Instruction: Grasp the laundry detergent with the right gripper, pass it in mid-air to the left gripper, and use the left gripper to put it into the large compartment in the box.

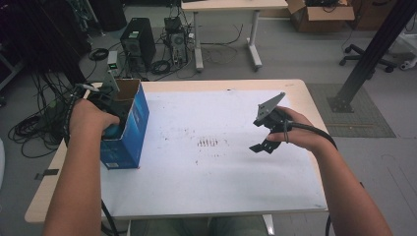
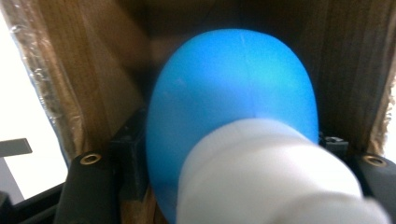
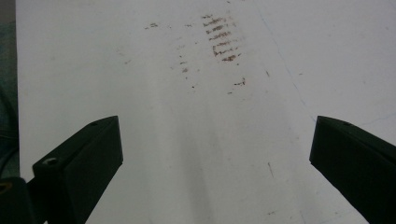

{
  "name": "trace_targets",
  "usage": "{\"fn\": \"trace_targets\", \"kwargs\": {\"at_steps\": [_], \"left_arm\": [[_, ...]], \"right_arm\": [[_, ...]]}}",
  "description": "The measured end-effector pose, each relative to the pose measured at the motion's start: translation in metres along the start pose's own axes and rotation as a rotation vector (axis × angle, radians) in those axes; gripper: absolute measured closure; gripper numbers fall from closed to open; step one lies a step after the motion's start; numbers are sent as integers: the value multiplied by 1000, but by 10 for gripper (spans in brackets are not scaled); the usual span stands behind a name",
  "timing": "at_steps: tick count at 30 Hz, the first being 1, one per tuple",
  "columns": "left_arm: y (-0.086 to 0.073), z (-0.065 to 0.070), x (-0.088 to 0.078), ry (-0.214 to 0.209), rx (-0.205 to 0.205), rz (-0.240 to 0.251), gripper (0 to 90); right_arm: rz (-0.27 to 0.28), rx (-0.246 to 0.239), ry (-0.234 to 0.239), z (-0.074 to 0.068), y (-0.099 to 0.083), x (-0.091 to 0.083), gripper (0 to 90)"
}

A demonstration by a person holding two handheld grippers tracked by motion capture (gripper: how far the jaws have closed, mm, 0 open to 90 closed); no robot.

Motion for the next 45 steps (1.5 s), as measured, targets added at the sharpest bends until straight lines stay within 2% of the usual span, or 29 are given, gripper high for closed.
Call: {"fn": "trace_targets", "kwargs": {"at_steps": [7,15,19,25,35,37,43,45], "left_arm": [[-1,0,-5,-4,-4,3,309],[-1,4,-15,19,1,14,278],[-1,6,-21,29,3,13,220],[-1,10,-31,43,10,28,194],[-1,20,-52,72,46,49,126],[-1,22,-56,68,52,55,114],[-1,29,-67,72,70,58,3],[0,33,-72,68,84,70,2]], "right_arm": [[1,-1,3,0,0,1,27],[9,-8,6,-1,2,1,27],[11,-6,4,-1,2,0,27],[18,-9,1,-3,2,-2,27],[27,-15,-4,-4,3,-6,27],[29,-17,-6,-5,3,-8,27],[32,-17,-7,-5,4,-11,27],[32,-20,-8,-5,4,-11,27]]}}
Point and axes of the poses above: each handheld gripper's, and its own axes: x roughly forward along the jaws, y roughly out of its top, z roughly to its right, the point moved 4 cm from there along x, roughly forward along the jaws, and after that the axes turned 13 degrees about z, right-handed, at the moved point
